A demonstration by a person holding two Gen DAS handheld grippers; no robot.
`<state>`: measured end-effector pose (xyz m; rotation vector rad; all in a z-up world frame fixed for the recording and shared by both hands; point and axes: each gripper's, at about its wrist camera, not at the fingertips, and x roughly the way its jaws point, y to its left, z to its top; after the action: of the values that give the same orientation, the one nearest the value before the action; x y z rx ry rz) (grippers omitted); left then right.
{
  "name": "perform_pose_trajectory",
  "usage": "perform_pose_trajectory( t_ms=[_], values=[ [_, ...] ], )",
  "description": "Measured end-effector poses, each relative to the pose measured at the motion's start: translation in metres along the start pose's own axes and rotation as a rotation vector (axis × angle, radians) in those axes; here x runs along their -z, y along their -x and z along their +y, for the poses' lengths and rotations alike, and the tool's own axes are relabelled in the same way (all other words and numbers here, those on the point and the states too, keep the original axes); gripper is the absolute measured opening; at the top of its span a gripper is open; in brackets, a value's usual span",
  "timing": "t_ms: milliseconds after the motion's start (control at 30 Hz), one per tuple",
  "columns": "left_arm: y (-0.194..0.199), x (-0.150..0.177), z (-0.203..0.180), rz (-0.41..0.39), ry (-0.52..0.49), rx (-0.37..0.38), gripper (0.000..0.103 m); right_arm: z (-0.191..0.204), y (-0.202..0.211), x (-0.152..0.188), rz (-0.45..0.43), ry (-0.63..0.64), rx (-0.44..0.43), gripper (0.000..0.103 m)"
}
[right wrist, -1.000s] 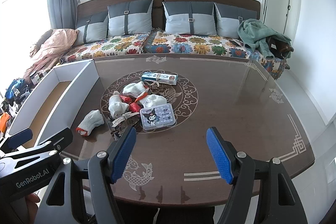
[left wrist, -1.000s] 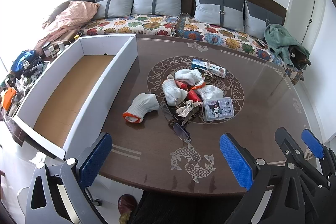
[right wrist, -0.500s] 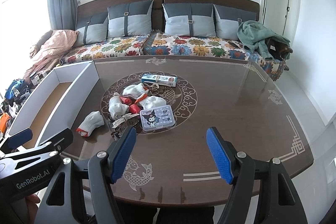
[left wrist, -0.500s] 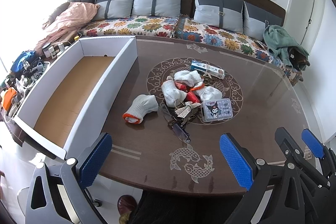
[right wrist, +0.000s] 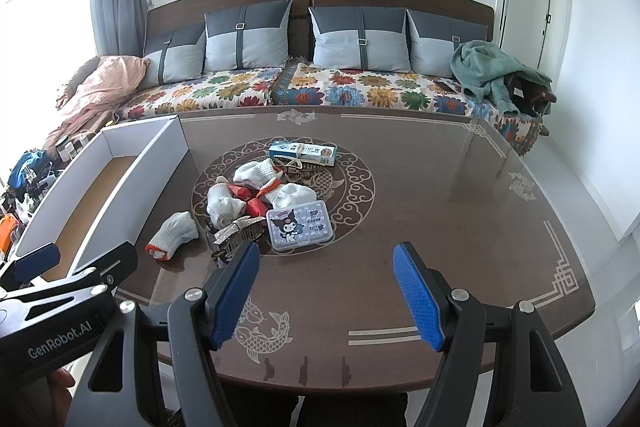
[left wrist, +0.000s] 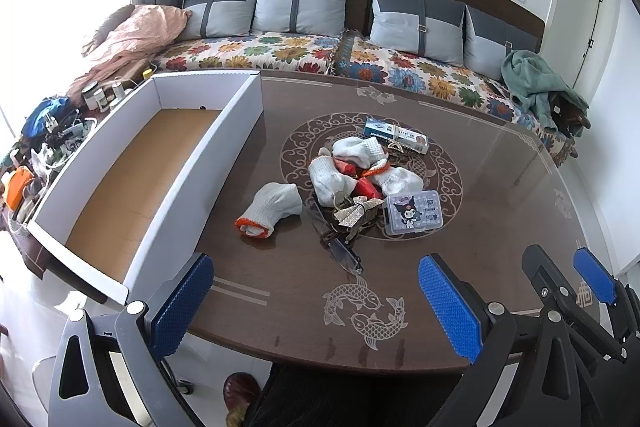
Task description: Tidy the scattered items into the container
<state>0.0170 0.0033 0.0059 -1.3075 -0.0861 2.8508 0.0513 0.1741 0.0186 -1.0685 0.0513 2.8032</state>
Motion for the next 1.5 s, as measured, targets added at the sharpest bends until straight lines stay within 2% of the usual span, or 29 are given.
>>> perform_pose_trajectory(
  t_ms=[1033,1500],
  values=[
    [0.001,0.004,0.000,-0.013,-0.009,-0.025,0.103,-0.003,0.010,0.002,-0.020,0.004,0.024,0.071],
    [0.014,0.007,-0.001,-0.057,-0.030,-0.046,0.103,-0.002,0.020,0.002,-0.045,0.013,0.039,0.071]
  ],
)
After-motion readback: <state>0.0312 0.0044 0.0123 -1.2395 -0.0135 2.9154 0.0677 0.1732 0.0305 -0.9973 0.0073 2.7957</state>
